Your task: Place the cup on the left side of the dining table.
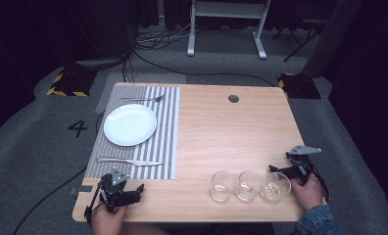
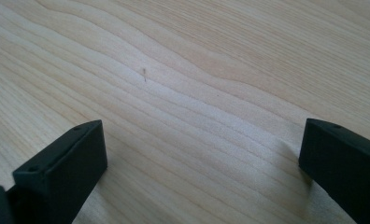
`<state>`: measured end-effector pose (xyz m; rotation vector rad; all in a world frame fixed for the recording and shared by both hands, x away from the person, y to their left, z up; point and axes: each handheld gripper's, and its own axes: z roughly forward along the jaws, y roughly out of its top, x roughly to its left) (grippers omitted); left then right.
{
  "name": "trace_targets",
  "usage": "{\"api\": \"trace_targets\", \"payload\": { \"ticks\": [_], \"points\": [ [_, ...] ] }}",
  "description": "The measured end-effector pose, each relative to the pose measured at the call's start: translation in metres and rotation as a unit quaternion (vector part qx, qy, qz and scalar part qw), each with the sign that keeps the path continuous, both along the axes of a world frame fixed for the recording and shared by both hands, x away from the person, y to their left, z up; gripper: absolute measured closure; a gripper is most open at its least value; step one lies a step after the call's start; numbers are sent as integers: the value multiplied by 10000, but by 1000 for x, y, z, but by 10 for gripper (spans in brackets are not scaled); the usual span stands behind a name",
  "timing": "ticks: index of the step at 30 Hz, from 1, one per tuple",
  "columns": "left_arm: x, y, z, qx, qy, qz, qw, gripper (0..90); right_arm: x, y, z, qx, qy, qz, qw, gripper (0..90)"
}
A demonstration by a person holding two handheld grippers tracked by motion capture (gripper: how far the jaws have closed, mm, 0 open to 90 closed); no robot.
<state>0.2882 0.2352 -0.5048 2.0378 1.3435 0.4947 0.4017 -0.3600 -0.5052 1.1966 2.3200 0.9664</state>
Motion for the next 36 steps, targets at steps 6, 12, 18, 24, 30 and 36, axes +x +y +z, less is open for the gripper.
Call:
{"api": "trace_targets", "payload": {
  "ticks": [6,12,18,24,30,36],
  "points": [
    [0,0,0,24,4,-46,10000,152,1,0,0,7,4,16,10000,10],
    [1,-1,0,15,4,2,10000,152,1,0,0,4,1,25,10000,10],
    [1,-1,0,17,7,0,10000,152,1,0,0,6,3,35,10000,10],
    [2,0,0,26,-1,-41,10000,151,1,-1,0,10,4,38,10000,10],
    [2,1,0,25,-4,-69,10000,151,1,-1,0,10,4,39,10000,10],
    [2,1,2,-112,99,-47,9999,158,1,-1,0,10,5,39,10000,10]
  ]
}}
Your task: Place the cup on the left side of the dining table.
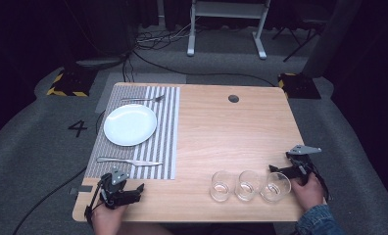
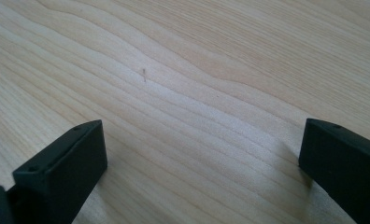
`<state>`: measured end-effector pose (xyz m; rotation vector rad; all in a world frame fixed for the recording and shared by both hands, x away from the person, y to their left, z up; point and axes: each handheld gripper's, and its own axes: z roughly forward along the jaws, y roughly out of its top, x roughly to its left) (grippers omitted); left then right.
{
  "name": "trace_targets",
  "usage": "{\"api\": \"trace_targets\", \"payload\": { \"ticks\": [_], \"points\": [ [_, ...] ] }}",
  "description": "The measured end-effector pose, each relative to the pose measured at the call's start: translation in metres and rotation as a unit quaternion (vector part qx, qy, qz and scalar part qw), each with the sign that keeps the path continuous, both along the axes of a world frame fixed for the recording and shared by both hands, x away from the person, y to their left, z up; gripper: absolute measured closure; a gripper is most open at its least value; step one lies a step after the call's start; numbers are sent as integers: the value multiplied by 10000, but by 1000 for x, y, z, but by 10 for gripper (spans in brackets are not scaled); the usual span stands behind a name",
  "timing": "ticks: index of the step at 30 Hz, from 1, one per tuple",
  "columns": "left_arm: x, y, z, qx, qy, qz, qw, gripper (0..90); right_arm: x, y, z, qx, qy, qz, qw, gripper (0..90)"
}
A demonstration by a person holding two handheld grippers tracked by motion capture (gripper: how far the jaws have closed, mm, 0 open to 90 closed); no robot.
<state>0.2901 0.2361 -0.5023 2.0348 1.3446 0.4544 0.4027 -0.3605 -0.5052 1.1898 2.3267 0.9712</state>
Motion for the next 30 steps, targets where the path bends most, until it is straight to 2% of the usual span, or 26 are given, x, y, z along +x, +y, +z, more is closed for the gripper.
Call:
{"api": "trace_targets", "payload": {
  "ticks": [2,5,11,16,24,30],
  "points": [
    [1,0,5,-191,130,-61,9997,160,0,0,0,1,-1,1,10000,10],
    [-2,-2,14,-201,17,-83,9998,168,0,0,0,0,1,0,10000,10],
    [-6,-7,29,-254,-18,-154,9996,184,0,0,0,1,2,4,10000,10],
    [-6,-14,39,-475,-90,-273,9985,192,0,0,0,0,0,5,10000,10],
    [-6,-28,55,-447,-282,-452,9976,198,2,0,0,-9,-5,-44,10000,10],
    [-4,-35,64,-417,-335,-631,9966,199,2,0,0,-3,-13,-63,10000,10]
  ]
}}
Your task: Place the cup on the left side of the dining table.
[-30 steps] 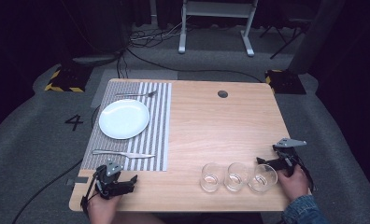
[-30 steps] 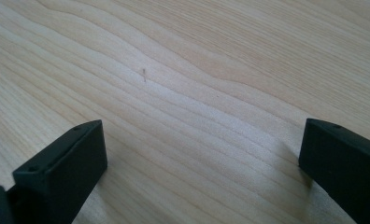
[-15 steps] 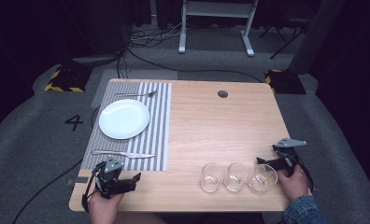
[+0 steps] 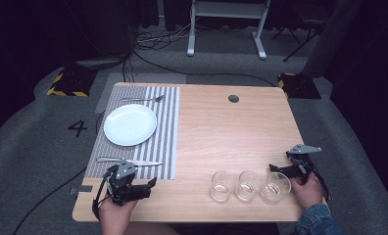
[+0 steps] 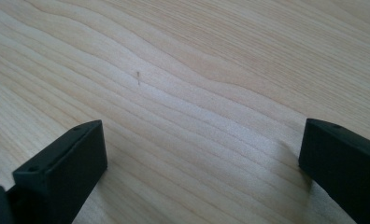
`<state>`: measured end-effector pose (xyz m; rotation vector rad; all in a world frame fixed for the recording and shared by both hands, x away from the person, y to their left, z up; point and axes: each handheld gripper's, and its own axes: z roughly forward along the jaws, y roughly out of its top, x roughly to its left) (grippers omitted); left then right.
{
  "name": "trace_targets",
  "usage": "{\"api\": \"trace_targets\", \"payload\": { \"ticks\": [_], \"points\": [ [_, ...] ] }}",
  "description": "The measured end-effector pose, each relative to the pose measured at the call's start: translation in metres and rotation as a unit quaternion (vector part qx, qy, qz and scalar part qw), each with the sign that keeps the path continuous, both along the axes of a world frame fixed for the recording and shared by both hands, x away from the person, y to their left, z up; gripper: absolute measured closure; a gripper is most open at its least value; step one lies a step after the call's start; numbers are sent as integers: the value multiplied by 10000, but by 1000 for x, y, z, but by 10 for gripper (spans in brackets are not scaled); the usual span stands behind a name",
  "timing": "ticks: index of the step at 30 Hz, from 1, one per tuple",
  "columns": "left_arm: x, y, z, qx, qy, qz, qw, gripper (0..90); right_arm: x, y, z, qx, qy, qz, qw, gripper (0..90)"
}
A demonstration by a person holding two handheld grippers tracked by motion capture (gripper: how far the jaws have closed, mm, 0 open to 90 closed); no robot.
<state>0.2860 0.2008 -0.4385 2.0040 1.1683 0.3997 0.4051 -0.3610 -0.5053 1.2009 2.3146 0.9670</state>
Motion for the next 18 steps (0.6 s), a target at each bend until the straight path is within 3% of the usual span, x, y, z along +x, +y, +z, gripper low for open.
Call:
{"api": "trace_targets", "payload": {
  "ticks": [10,18],
  "points": [
    [5,-18,10,-39,-37,-275,9996,198,0,0,0,-3,-3,-11,10000,10],
    [12,-44,18,40,-85,-739,9972,196,1,0,0,-3,3,-20,10000,10]
  ]
}}
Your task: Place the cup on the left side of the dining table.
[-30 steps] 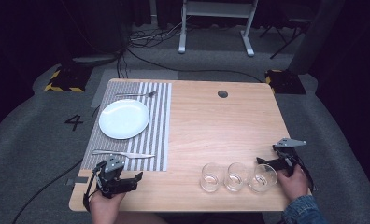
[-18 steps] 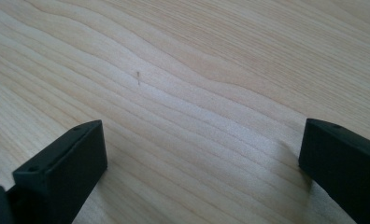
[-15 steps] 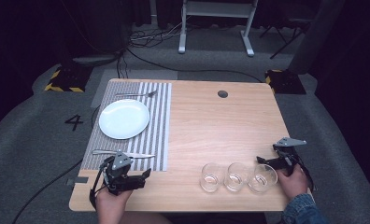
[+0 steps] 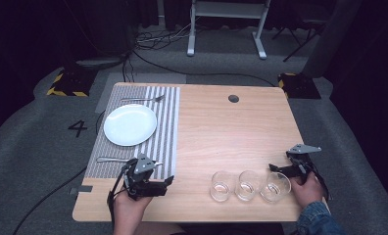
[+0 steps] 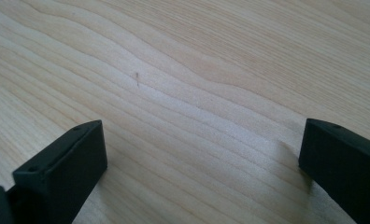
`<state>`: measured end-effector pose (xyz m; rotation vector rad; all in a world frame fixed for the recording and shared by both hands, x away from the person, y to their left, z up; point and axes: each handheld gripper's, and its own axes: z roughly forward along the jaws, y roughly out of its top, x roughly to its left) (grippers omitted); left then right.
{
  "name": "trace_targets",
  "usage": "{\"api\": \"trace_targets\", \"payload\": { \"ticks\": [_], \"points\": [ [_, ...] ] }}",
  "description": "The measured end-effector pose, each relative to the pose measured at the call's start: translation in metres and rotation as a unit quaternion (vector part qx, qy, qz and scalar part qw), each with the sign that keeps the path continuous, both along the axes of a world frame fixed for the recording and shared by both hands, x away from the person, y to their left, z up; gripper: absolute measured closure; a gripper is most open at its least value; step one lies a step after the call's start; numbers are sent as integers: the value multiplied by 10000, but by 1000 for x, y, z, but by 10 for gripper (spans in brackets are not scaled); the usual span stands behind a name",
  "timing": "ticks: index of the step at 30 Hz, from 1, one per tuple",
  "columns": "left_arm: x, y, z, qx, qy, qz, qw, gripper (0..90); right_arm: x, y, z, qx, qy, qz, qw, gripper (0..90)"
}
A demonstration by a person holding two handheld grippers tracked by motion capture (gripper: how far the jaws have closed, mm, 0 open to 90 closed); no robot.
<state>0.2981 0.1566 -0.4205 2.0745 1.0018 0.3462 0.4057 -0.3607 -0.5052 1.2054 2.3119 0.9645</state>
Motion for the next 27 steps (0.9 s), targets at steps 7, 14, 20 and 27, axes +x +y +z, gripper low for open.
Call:
{"api": "trace_targets", "payload": {
  "ticks": [7,14,20,27],
  "points": [
    [6,-20,5,8,-76,-306,9995,191,0,0,0,-3,-2,-2,10000,10],
    [13,-43,6,0,-92,-621,9980,185,0,0,0,0,-3,-10,10000,10],
    [23,-62,6,-105,-44,-861,9962,179,0,0,0,3,-4,-14,10000,10],
    [25,-86,8,-259,-116,-1165,9928,176,0,0,0,1,-3,-10,10000,10]
  ]
}}
